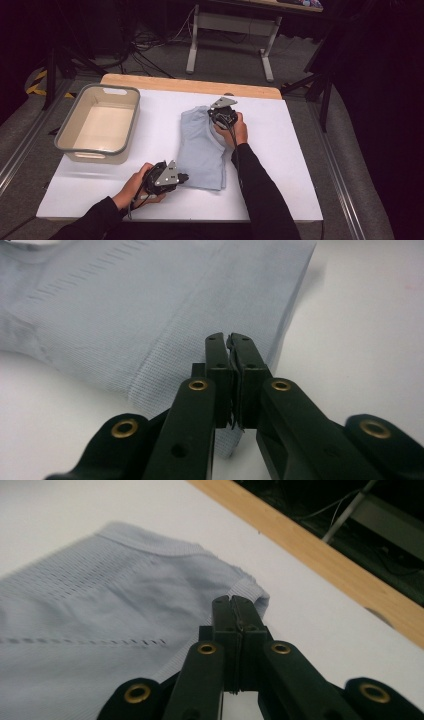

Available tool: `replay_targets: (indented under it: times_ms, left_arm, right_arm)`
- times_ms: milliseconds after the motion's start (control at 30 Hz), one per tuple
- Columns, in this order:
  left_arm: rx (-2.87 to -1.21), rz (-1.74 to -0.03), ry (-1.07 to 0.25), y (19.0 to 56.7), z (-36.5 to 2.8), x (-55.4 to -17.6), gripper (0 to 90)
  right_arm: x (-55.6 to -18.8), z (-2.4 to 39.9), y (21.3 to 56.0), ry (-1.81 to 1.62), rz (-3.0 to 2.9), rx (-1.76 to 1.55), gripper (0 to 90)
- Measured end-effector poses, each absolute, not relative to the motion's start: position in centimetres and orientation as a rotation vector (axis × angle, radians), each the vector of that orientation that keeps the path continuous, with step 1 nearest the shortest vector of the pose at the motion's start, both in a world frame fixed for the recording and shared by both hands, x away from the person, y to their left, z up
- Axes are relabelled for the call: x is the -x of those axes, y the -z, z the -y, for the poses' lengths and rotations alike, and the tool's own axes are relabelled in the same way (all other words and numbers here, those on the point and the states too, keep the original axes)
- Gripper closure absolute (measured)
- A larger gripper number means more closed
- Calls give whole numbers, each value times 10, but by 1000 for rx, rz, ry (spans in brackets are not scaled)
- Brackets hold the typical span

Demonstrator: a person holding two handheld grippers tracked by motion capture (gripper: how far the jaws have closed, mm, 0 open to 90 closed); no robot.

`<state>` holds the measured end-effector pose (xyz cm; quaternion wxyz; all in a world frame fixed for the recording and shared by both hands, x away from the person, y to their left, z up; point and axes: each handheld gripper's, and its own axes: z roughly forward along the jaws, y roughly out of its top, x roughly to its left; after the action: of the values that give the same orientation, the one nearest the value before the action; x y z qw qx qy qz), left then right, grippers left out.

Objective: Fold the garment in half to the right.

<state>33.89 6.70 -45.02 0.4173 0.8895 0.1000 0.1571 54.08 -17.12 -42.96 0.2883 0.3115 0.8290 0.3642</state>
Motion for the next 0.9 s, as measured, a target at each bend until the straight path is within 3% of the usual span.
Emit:
replay_targets:
  times_ms: [467,767,900]
  left_arm:
    - [-2145,-273,-513,427,-66,-363,832]
    - [-2143,-301,-555,428,-52,-388,772]
    - [-2164,-340,-601,433,-47,-394,733]
  right_arm:
    - [-465,175,399,-1140,-2183,-710,900]
    - [-419,185,410,-1150,-2220,-641,898]
    - [-409,194,419,-1109,-2258,-654,816]
